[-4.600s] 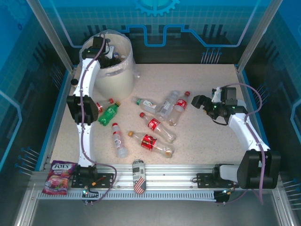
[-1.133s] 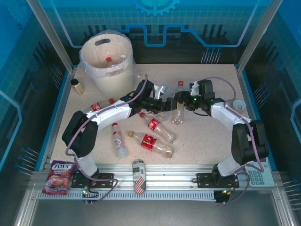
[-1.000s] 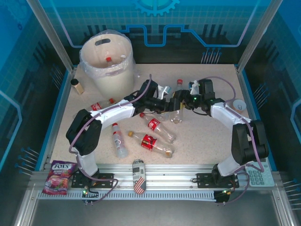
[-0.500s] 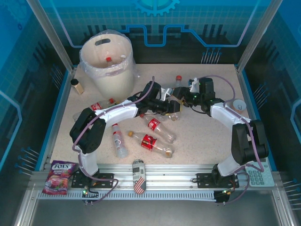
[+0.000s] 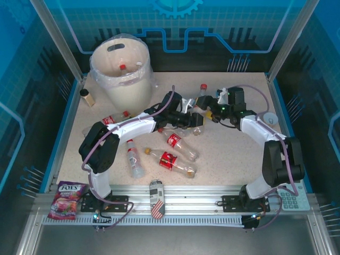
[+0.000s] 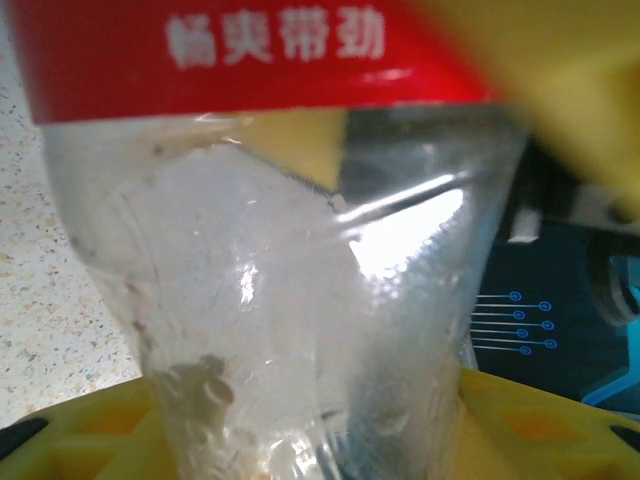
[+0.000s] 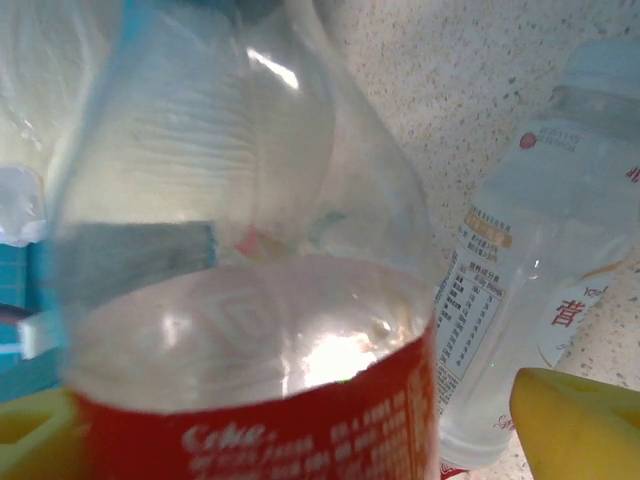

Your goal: Put the plastic bottles in the bin

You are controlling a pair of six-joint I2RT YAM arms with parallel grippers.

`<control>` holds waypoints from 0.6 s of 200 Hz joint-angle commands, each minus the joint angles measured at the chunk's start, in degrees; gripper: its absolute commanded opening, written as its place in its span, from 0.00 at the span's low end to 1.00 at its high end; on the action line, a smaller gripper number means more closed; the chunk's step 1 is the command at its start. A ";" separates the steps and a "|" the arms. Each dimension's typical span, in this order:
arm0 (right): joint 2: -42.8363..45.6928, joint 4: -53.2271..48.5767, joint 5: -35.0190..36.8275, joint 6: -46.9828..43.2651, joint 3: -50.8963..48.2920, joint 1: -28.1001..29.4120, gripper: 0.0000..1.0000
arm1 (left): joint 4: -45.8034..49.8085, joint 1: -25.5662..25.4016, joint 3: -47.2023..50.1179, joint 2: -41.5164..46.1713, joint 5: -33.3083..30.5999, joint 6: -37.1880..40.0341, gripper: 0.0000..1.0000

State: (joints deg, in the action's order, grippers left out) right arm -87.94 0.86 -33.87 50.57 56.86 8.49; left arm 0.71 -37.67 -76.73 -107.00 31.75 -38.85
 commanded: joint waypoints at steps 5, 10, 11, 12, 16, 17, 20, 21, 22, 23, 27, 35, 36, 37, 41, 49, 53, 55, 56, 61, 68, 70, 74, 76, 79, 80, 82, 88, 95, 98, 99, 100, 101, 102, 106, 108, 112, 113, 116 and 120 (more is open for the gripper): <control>5.42 0.23 -1.99 0.19 2.46 -3.69 0.98 | 3.22 0.43 -1.79 0.66 -0.63 2.82 0.54; 6.14 -0.03 -1.94 0.18 2.49 -4.41 0.98 | 3.83 0.48 -2.06 0.95 -0.63 3.13 0.53; 6.26 -0.10 -1.97 0.12 2.52 -4.47 0.98 | 3.93 0.53 -2.13 1.07 -0.63 3.28 0.53; 6.36 -0.13 -1.98 0.13 2.54 -4.59 0.98 | 4.03 0.60 -2.21 1.12 -0.59 3.40 0.53; 6.88 -0.43 -1.97 0.10 2.59 -5.12 0.98 | 4.59 0.65 -2.55 1.43 -0.71 3.77 0.52; 7.03 -0.43 -1.98 0.08 2.53 -5.27 0.98 | 4.75 0.70 -2.68 1.48 -0.76 3.86 0.52; 7.47 -0.60 -1.91 0.00 2.51 -5.63 0.98 | 5.15 0.82 -2.96 1.70 -0.84 4.28 0.52; 7.58 -0.64 -1.95 -0.02 2.49 -5.74 0.98 | 5.38 0.87 -3.11 1.75 -0.91 4.38 0.52; 7.73 -0.71 -1.93 -0.07 2.48 -5.84 0.98 | 5.54 0.95 -3.22 1.82 -0.95 4.52 0.52; 7.89 -0.74 -1.92 -0.09 2.51 -5.98 0.98 | 5.71 0.94 -3.33 1.89 -0.92 4.64 0.52; 8.36 -0.84 -1.89 -0.09 2.47 -6.49 0.98 | 6.66 1.03 -3.90 2.16 -1.06 5.21 0.51; 9.47 -1.24 -1.87 -0.19 2.22 -7.49 0.98 | 8.71 1.38 -5.49 2.74 -1.25 6.63 0.51; 9.55 -1.32 -1.89 -0.20 2.26 -7.55 0.98 | 9.01 1.42 -5.69 2.80 -1.34 6.83 0.51; 9.77 -1.40 -1.90 -0.25 2.27 -7.71 0.98 | 9.25 1.44 -5.83 2.87 -1.38 6.98 0.51; 10.33 -1.65 -1.81 -0.40 2.06 -8.11 0.98 | 10.22 1.71 -6.58 3.13 -1.49 7.55 0.51; 11.28 -2.29 -1.58 -0.77 1.88 -8.97 0.98 | 11.80 2.11 -8.28 3.70 -1.44 8.44 0.50; 11.69 -2.79 -1.48 -0.99 1.76 -9.30 0.98 | 12.59 2.41 -9.20 3.88 -1.40 8.65 0.49; 11.88 -3.02 -1.31 -1.13 1.65 -9.53 0.98 | 12.87 2.53 -9.70 4.03 -1.24 8.69 0.49; 12.03 -3.13 -1.30 -1.24 1.66 -9.63 0.98 | 13.07 2.61 -9.95 4.10 -1.25 8.70 0.49; 12.47 -3.85 -1.06 -1.64 1.50 -10.01 0.98 | 13.68 3.04 -11.14 4.29 -0.81 8.53 0.48; 13.02 -4.73 -0.70 -2.27 1.27 -10.54 0.98 | 13.88 3.66 -12.80 4.64 -0.04 8.13 0.47; 13.16 -5.02 -0.57 -2.48 1.20 -10.61 0.98 | 13.88 3.83 -13.26 4.77 0.15 8.05 0.46; 13.34 -5.50 -0.38 -2.85 0.95 -10.82 0.98 | 13.96 4.06 -14.29 4.99 0.59 7.94 0.46; 13.48 -5.73 -0.21 -3.02 0.92 -10.92 0.98 | 14.07 4.24 -14.73 5.12 0.64 8.05 0.45; 13.62 -6.12 -0.09 -3.28 0.80 -11.01 0.98 | 14.28 4.58 -15.66 5.28 0.80 8.11 0.45; 13.73 -6.22 -0.03 -3.37 0.71 -11.03 0.98 | 14.39 4.64 -16.05 5.34 0.83 8.14 0.45; 13.86 -6.44 0.08 -3.52 0.64 -11.04 0.98 | 14.58 4.85 -16.60 5.43 0.85 8.28 0.44; 14.13 -6.85 0.37 -3.78 0.24 -11.12 0.98 | 15.36 5.59 -18.55 5.64 1.00 8.75 0.43; 14.36 -7.11 0.60 -4.06 -0.28 -11.12 0.98 | 16.65 6.44 -21.11 5.87 0.91 9.62 0.42; 14.42 -7.18 0.72 -4.11 -0.53 -11.11 0.98 | 17.42 6.99 -22.33 5.90 0.84 10.02 0.42; 14.49 -7.19 0.72 -4.14 -0.61 -11.07 0.98 | 17.63 7.08 -22.63 5.91 0.81 10.20 0.42; 14.52 -7.19 0.73 -4.10 -0.70 -11.10 0.98 | 17.82 7.26 -23.01 5.88 0.79 10.42 0.41; 14.54 -7.19 0.73 -4.13 -0.79 -11.11 0.98 | 18.13 7.48 -23.50 5.86 0.78 10.57 0.41; 14.59 -7.19 0.82 -4.10 -0.92 -11.12 0.98 | 18.38 7.68 -23.88 5.85 0.78 10.74 0.41; 14.75 -7.13 0.80 -4.08 -1.18 -11.13 0.98 | 19.48 8.41 -25.38 5.81 0.64 11.45 0.41; 14.76 -7.11 0.84 -4.14 -1.39 -11.13 0.98 | 19.98 8.80 -26.19 5.77 0.54 11.81 0.40; 14.86 -7.10 0.84 -4.13 -1.59 -11.13 0.98 | 21.33 9.56 -27.85 5.64 0.28 12.57 0.40; 14.88 -7.15 0.83 -4.14 -1.67 -11.13 0.98 | 21.69 9.86 -28.16 5.61 0.17 12.79 0.40; 14.90 -7.19 0.91 -4.20 -1.84 -11.11 0.98 | 22.67 10.57 -29.55 5.51 -0.06 13.34 0.39; 14.98 -7.27 0.92 -4.22 -1.98 -11.07 0.98 | 24.02 11.50 -31.20 5.30 -0.49 14.09 0.39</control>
State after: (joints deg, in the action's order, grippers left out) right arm -74.24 -3.66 -33.58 48.12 56.55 -2.07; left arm 17.30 -30.72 -98.85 -104.55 31.35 -30.41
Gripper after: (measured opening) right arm 0.984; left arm 0.482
